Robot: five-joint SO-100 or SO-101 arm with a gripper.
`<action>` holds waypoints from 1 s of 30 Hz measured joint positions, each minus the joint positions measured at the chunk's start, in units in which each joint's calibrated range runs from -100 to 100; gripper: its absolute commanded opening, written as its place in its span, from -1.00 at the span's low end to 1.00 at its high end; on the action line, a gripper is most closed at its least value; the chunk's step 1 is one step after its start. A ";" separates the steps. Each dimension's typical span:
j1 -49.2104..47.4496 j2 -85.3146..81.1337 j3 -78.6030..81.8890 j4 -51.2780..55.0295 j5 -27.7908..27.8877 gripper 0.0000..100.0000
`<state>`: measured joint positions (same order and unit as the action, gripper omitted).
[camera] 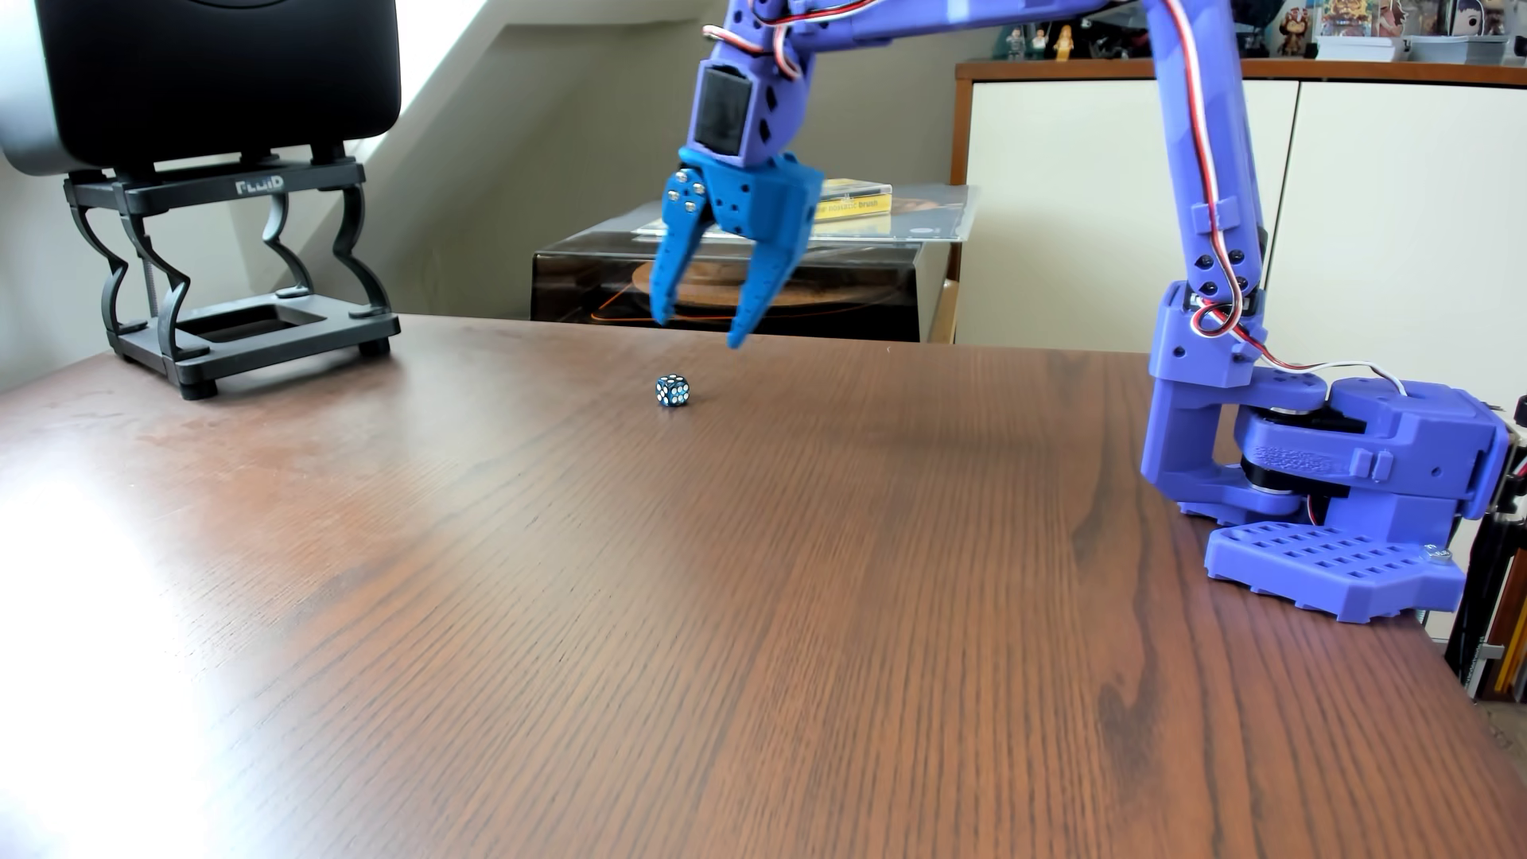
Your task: Grab the blue dice
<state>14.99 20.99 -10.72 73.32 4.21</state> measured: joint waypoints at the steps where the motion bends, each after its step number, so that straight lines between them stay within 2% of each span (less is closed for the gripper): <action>1: 0.08 1.09 -1.35 0.00 0.00 -0.55; 13: 3.01 10.62 -4.22 0.00 -2.41 0.00; 30: 2.52 17.56 -7.54 1.30 -2.41 0.00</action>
<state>17.51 38.55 -18.26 74.62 1.80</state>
